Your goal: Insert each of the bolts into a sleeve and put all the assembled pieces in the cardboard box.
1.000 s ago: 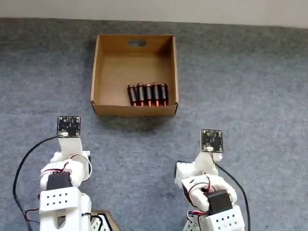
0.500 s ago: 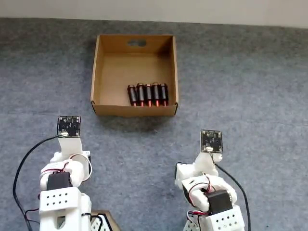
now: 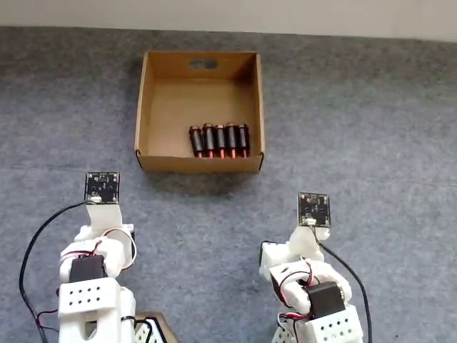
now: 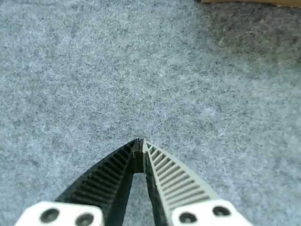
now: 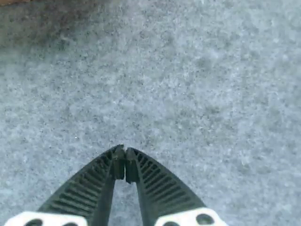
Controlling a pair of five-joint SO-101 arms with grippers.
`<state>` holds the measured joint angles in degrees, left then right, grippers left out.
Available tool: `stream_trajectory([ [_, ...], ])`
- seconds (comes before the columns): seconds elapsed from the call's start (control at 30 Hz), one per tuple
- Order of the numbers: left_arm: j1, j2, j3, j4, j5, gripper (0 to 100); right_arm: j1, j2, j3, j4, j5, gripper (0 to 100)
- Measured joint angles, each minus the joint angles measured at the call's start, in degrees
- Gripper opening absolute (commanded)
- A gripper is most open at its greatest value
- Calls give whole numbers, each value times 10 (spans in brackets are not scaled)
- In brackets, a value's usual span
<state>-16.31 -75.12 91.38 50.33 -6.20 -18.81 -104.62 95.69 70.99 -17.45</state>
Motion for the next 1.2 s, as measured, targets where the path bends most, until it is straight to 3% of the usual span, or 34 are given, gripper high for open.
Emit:
stream_trajectory([
  [0.87, 0, 0, 0, 1, 0, 6, 0, 0, 0, 0, 0, 9],
  [1.03, 0, -33, -11, 41, 0, 6, 0, 0, 0, 0, 0, 9],
  [1.2, 0, -173, 11, 113, 0, 6, 0, 0, 0, 0, 0, 9],
])
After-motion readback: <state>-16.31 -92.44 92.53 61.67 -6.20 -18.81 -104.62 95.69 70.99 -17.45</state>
